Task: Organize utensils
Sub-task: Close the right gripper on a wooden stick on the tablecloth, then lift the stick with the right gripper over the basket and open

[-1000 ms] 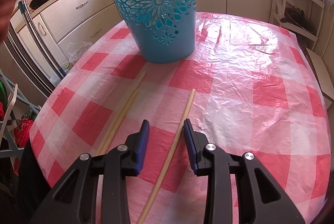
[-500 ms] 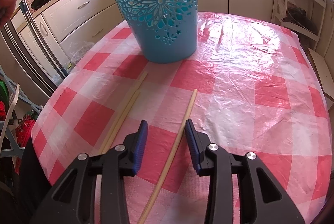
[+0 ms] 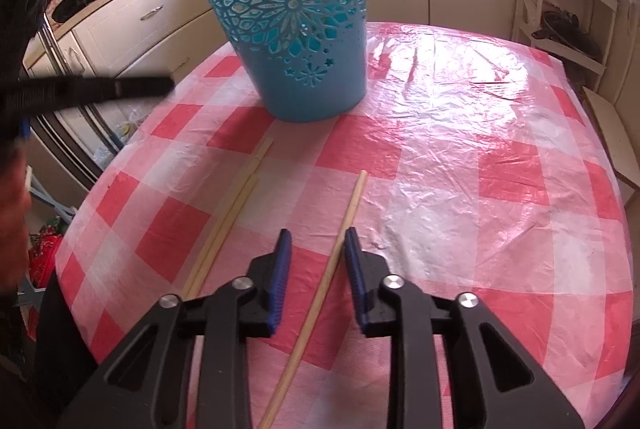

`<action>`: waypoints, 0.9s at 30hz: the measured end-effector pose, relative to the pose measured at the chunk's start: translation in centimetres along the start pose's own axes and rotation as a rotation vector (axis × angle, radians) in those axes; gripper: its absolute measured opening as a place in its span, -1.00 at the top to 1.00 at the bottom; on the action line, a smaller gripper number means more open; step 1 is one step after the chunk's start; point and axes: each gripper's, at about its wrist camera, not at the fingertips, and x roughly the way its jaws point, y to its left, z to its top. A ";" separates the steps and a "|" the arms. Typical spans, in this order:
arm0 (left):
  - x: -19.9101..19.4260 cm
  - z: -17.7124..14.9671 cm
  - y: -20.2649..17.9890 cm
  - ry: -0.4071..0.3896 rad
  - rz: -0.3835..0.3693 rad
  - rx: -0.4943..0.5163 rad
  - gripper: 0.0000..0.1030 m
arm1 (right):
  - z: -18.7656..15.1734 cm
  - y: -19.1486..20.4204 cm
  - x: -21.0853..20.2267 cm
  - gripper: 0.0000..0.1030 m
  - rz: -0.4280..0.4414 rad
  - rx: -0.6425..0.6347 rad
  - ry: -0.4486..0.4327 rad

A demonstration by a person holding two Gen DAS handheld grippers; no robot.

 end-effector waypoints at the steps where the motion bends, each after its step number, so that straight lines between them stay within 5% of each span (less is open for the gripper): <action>1: 0.9 -0.7 -0.3 0.023 -0.001 -0.001 0.99 | 0.0 0.3 0.0 0.71 -0.024 -0.027 0.002; 9: 5.0 -2.8 -2.5 0.101 0.062 0.029 0.70 | -0.2 -2.3 -0.5 0.89 0.040 0.091 0.024; 18: 4.8 -2.9 -1.6 0.102 0.084 -0.006 0.53 | -0.4 -0.6 -0.6 0.88 -0.042 -0.026 0.027; 21: 3.9 -3.3 -0.3 0.079 0.033 -0.051 0.41 | 0.1 -2.3 -1.9 0.90 0.065 0.075 -0.001; 27: 3.1 -4.4 2.9 0.020 -0.023 -0.146 0.23 | 3.9 -5.4 -9.4 0.90 0.429 0.277 -0.254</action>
